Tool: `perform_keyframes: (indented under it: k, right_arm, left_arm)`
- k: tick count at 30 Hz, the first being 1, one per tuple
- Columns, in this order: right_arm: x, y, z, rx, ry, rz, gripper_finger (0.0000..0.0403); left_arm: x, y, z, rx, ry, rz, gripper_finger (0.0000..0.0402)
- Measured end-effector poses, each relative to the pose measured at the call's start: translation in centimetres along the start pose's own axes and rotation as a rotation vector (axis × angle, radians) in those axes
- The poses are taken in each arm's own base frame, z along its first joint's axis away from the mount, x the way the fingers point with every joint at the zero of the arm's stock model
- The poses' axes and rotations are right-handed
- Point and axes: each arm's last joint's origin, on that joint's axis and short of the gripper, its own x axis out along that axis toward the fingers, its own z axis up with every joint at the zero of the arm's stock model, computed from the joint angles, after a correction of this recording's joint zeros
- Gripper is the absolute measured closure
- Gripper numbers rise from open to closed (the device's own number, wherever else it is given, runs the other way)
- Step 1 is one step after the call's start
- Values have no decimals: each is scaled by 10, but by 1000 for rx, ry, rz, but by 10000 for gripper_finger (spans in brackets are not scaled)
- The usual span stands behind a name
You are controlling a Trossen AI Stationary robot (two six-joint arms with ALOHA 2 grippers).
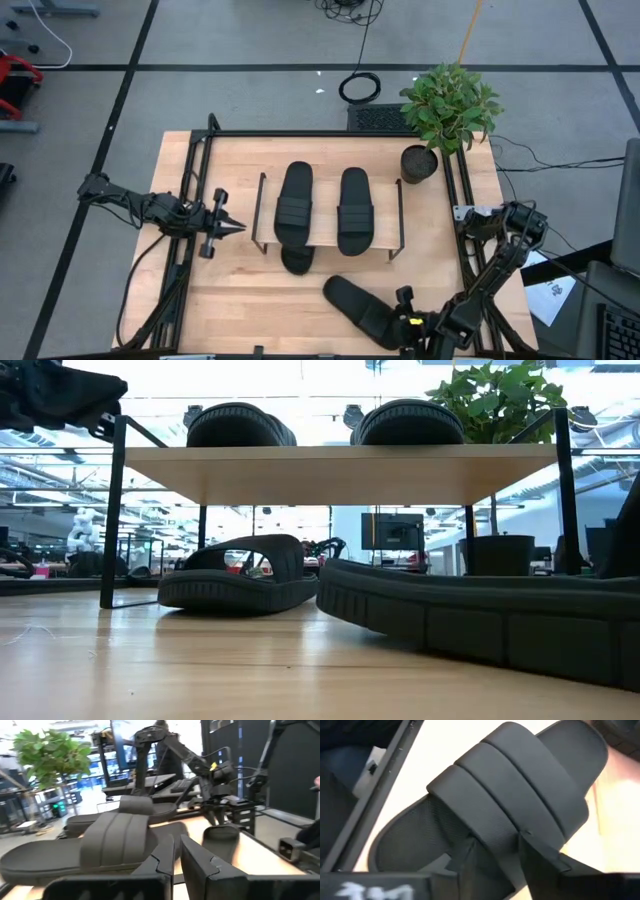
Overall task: Pick and place slides into the shelf
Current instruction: Adjust the black slipper, then adjust the shelf
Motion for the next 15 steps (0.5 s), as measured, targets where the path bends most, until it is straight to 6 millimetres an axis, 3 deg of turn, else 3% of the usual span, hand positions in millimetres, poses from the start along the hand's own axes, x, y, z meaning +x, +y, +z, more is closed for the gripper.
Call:
perform_keyframes:
  k: [7,15]
  right_arm:
    - [-10,1,2,41,-16,37,212]
    - [-39,-8,14,22,-97,52,208]
  left_arm:
    - [0,0,2,-34,-19,-13,369]
    - [0,1,2,-66,-15,16,369]
